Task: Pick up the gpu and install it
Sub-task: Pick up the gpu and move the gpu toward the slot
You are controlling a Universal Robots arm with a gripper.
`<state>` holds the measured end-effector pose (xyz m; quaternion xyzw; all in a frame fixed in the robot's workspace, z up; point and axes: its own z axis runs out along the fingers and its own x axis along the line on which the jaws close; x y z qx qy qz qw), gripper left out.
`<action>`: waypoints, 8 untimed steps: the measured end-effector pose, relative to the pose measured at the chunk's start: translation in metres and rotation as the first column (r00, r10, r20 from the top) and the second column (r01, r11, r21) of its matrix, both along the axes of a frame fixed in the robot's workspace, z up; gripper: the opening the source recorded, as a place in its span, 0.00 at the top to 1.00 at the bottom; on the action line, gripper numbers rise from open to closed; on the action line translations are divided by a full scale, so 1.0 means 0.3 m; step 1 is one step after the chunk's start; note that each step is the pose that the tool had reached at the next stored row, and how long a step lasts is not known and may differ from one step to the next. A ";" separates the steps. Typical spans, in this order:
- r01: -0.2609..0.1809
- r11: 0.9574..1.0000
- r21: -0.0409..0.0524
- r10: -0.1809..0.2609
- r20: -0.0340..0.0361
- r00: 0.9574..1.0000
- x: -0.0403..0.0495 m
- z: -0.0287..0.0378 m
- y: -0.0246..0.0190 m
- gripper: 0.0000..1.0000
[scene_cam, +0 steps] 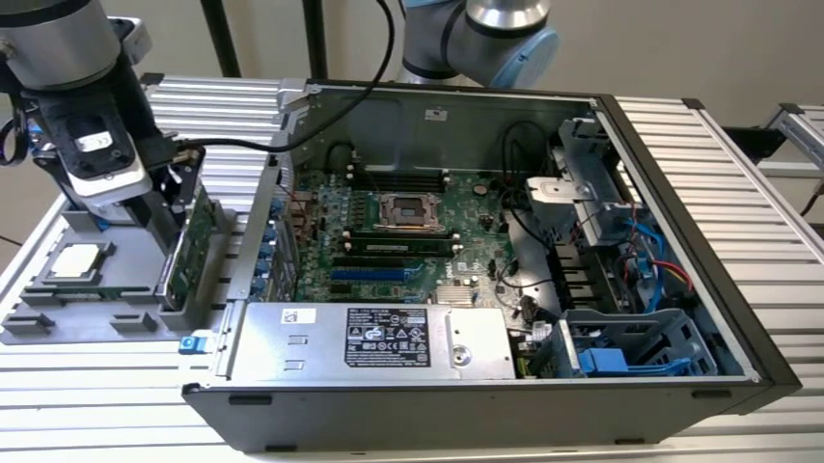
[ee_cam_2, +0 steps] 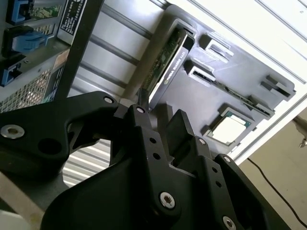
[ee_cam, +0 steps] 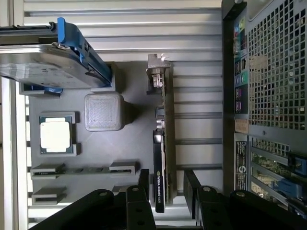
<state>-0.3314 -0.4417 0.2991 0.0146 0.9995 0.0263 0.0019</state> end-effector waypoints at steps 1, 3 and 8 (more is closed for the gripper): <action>0.000 1.000 0.000 0.000 0.000 1.000 -0.001 -0.002 0.000 0.00; 0.000 1.000 0.000 0.000 -0.001 1.000 -0.001 -0.006 0.000 0.00; 0.000 1.000 0.000 0.000 -0.001 1.000 -0.002 -0.018 0.000 0.00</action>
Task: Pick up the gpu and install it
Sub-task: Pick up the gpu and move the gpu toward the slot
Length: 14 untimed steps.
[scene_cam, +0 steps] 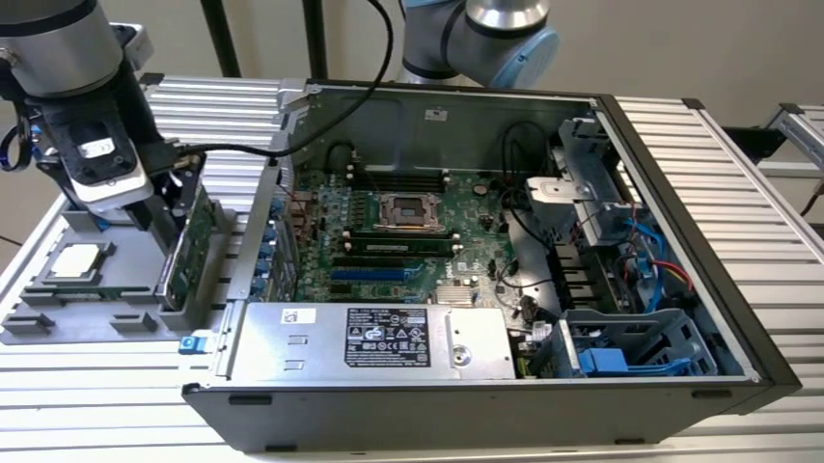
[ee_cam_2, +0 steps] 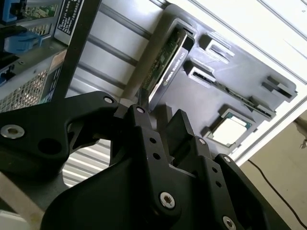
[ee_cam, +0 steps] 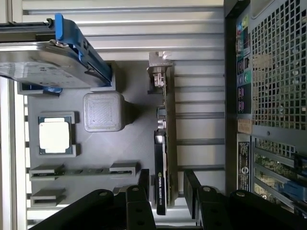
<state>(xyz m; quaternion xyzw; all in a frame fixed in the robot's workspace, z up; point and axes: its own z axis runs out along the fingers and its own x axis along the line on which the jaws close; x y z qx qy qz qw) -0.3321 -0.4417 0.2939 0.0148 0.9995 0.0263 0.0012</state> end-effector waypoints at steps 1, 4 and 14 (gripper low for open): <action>0.000 1.000 0.000 0.000 0.000 1.000 0.000 -0.002 0.000 0.00; 0.000 1.000 0.000 0.000 0.000 1.000 0.000 -0.008 0.000 0.00; 0.000 1.000 0.000 0.000 -0.002 1.000 -0.001 -0.027 0.000 0.00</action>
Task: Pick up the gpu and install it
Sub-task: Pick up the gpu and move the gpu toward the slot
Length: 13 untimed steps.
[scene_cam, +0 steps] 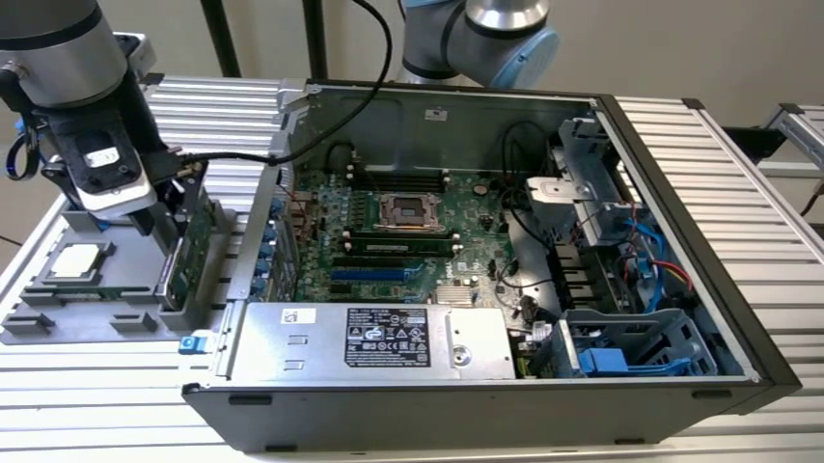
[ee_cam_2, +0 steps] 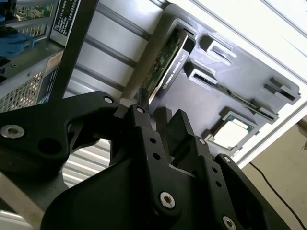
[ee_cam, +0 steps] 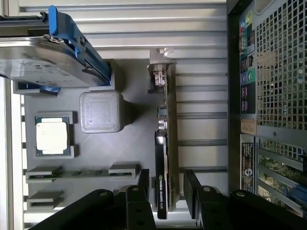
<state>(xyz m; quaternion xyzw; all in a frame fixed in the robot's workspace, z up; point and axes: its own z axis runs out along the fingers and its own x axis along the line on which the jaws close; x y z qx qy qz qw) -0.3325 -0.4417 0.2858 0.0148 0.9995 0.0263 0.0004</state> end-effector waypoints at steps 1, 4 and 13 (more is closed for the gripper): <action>0.000 1.000 0.000 0.000 0.000 1.000 0.000 -0.002 0.000 0.00; 0.000 1.000 0.000 0.000 -0.001 1.000 0.000 -0.008 0.000 0.00; 0.000 1.000 0.000 0.000 -0.001 1.000 -0.001 -0.023 0.000 0.00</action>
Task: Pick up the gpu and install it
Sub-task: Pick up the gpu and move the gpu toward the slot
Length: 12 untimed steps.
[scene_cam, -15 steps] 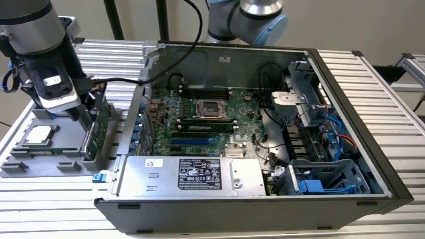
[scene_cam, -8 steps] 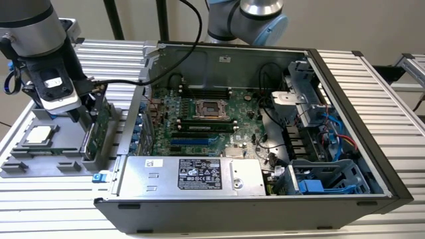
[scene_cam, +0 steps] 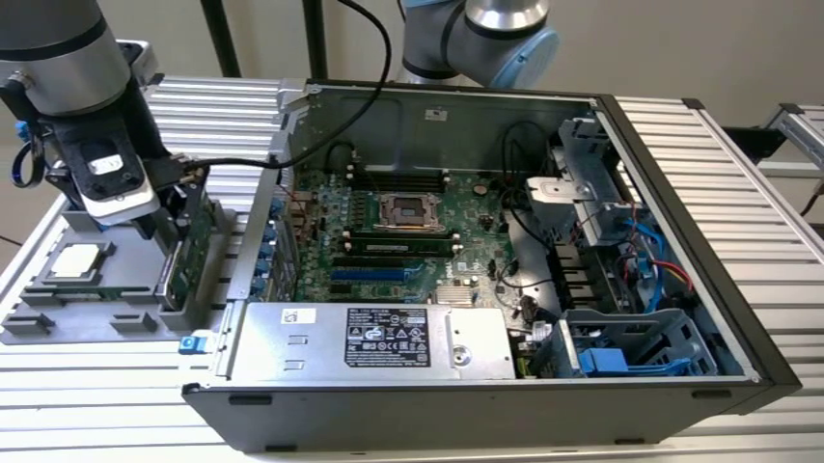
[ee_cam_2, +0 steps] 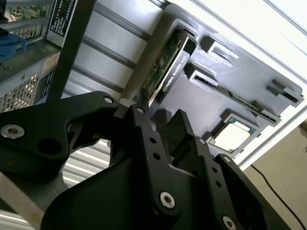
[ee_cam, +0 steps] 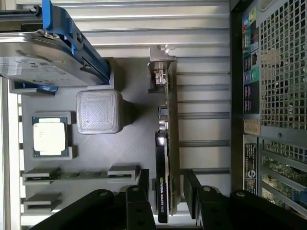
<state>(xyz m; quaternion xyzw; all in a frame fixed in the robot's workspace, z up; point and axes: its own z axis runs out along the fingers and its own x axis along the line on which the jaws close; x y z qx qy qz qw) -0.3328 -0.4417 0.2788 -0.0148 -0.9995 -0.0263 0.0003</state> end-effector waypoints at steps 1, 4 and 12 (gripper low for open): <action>0.000 1.000 0.000 0.000 0.000 1.000 0.000 -0.002 0.000 0.00; 0.000 1.000 0.000 0.000 0.000 1.000 0.000 -0.007 0.000 0.00; 0.000 1.000 0.000 0.000 -0.002 1.000 -0.001 -0.020 0.000 0.00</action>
